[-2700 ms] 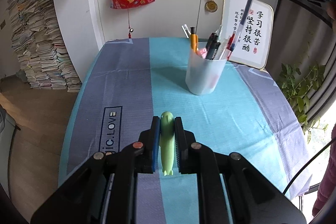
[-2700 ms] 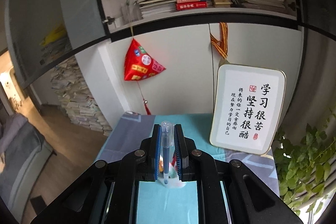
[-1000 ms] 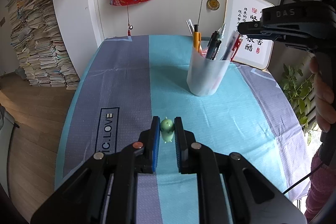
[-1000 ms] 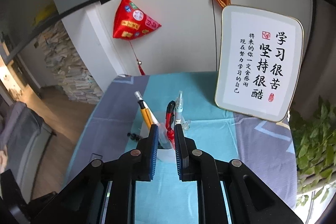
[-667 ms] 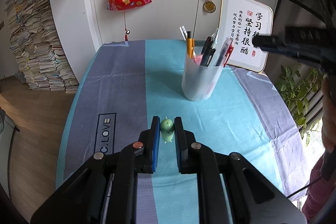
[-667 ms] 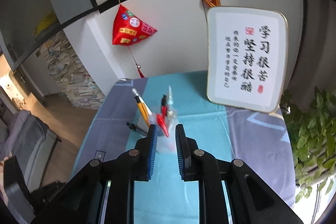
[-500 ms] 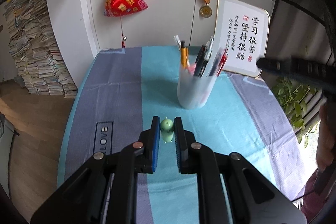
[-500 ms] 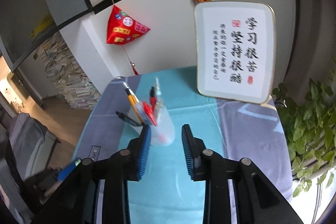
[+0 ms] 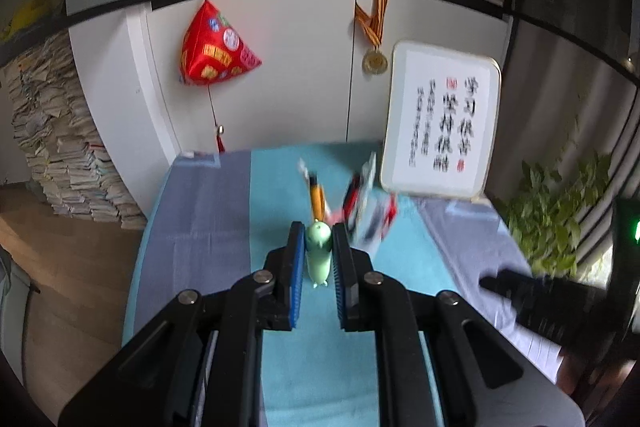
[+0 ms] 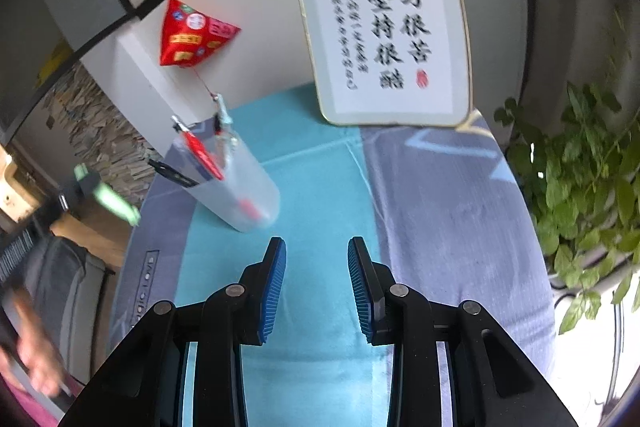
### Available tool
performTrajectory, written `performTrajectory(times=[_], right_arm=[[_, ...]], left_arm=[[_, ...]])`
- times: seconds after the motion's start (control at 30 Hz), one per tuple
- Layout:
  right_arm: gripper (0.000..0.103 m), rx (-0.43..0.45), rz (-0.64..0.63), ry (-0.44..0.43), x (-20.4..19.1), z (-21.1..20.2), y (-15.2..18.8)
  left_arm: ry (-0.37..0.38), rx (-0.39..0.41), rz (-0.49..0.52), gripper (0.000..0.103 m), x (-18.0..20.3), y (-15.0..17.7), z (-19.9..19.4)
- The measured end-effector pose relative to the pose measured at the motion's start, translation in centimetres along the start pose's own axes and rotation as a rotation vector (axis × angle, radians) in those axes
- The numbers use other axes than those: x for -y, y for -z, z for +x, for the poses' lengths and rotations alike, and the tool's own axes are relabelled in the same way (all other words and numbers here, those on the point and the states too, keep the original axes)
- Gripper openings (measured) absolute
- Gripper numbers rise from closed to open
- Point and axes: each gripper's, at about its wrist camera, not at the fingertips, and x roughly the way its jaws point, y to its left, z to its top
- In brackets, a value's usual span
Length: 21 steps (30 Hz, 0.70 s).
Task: Organize stationery
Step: 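Lower the green highlighter into the frosted cup and open the left tool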
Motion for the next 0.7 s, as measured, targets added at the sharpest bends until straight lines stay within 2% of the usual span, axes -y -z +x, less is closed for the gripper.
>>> performTrajectory(times=[0.13, 0.27, 0.43, 0.7], right_arm=[[0.032, 0.003, 0.017, 0.000, 0.8, 0.0, 0.1], [0.032, 0.003, 0.019, -0.001, 1.2, 0.1, 0.2], [0.032, -0.004, 0.014, 0.003, 1.3, 0.4, 0.1], [0.032, -0.030, -0.010, -0.004, 0.5, 1.5, 0.2]], left_arm=[[0.008, 0.016, -0.026, 0.012, 0.0, -3.0, 1.0], [-0.009, 0.008, -0.035, 0.012, 0.5, -4.5, 3.0], [0.013, -0.034, -0.067, 0.012, 0.5, -4.6, 5.4], [0.023, -0.084, -0.051, 0.012, 1.3, -3.5, 7.8]])
